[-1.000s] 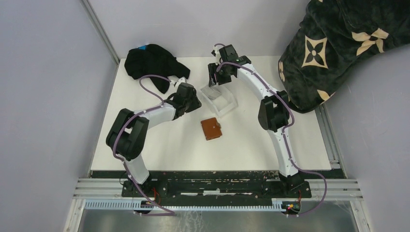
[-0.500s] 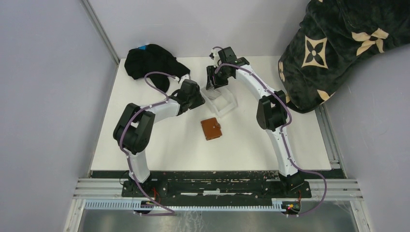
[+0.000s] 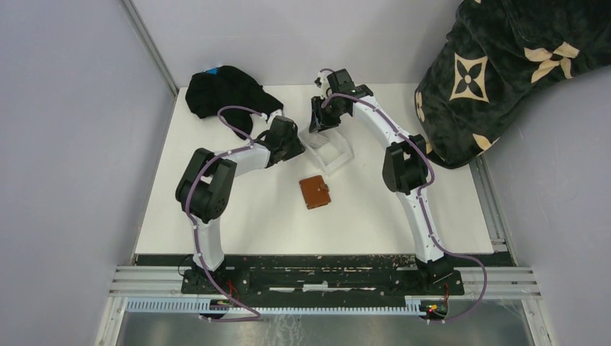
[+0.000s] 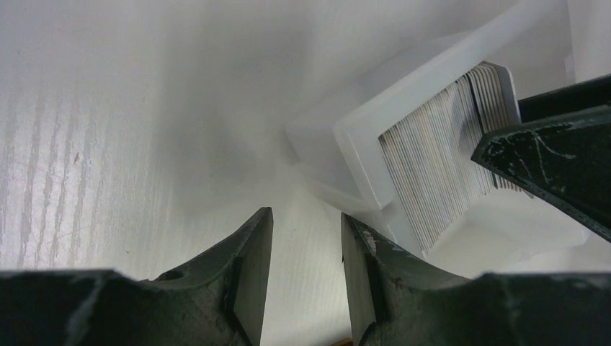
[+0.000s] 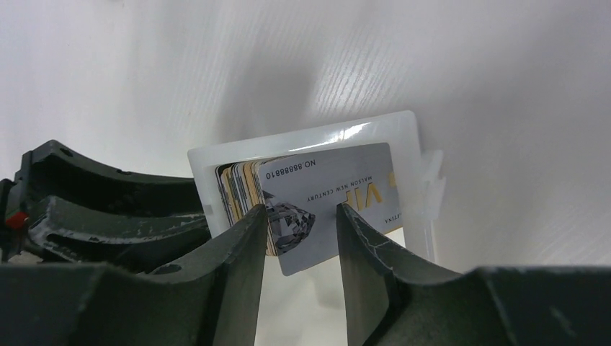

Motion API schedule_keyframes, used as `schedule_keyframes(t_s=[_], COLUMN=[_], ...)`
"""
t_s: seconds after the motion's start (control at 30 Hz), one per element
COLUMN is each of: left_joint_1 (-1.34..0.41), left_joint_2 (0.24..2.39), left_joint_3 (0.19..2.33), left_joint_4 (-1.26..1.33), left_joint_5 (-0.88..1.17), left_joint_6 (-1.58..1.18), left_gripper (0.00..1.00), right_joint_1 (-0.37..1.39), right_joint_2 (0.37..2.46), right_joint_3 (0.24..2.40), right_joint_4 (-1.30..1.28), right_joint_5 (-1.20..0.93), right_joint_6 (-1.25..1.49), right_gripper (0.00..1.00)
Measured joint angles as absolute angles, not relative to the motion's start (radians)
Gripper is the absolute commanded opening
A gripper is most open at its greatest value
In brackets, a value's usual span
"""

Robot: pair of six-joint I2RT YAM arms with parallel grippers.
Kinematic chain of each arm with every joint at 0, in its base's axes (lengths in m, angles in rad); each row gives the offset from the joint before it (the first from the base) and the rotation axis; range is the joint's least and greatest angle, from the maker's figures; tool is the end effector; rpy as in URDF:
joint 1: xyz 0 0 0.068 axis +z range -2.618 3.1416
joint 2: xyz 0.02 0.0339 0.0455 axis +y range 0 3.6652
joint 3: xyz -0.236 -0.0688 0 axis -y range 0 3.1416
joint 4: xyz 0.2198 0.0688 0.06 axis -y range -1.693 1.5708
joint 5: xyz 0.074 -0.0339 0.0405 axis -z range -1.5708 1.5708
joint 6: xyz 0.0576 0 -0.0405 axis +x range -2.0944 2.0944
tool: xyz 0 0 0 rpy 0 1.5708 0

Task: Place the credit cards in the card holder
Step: Pick up the credit card from the storage box.

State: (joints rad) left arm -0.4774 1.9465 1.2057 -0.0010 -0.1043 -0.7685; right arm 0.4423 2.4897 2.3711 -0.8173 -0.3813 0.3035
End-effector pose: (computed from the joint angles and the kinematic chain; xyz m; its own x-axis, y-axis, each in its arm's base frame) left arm 0.3634 -0.1813 0.1403 -0.7017 -0.4153 -0.5789 -0.1376 0.8762 -0.4619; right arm 0.4504 0.2370 0.1876 -0.8727 -0.1064 -0.4764 -0.3520 0.8134 0.4632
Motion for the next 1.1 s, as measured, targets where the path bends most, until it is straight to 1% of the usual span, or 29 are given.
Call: schedule_keyframes(t_s=[0.27, 0.6, 0.83, 0.87, 0.93, 1.0, 1.1], left_joint_1=[-0.471, -0.458, -0.447, -0.446, -0.444, -0.443, -0.443], left_joint_2=[1.974, 1.978, 1.98, 1.98, 1.98, 1.98, 1.98], left_joint_3=[1.238, 1.245, 1.245, 1.245, 1.245, 1.245, 1.245], left_joint_4=[-0.011, -0.011, -0.003, -0.001, 0.004, 0.006, 0.008], left_joint_5=[-0.093, -0.068, -0.048, -0.046, -0.045, -0.046, -0.046], left_joint_6=[-0.768, -0.768, -0.768, -0.768, -0.768, -0.768, -0.764], left_gripper=[0.47, 0.47, 0.47, 0.47, 0.47, 0.47, 0.48], right_joint_1=[0.447, 0.471, 0.49, 0.491, 0.496, 0.502, 0.509], right_joint_2=[2.49, 2.491, 2.491, 2.491, 2.491, 2.49, 2.482], right_joint_3=[2.396, 2.457, 2.483, 2.483, 2.483, 2.483, 2.473], right_joint_4=[-0.817, -0.838, -0.857, -0.859, -0.871, -0.879, -0.878], right_joint_5=[-0.385, -0.363, -0.286, -0.272, -0.22, -0.167, -0.067], right_joint_6=[0.318, 0.317, 0.29, 0.286, 0.266, 0.244, 0.214], right_gripper=[0.43, 0.33, 0.21, 0.17, 0.08, 0.02, 0.01])
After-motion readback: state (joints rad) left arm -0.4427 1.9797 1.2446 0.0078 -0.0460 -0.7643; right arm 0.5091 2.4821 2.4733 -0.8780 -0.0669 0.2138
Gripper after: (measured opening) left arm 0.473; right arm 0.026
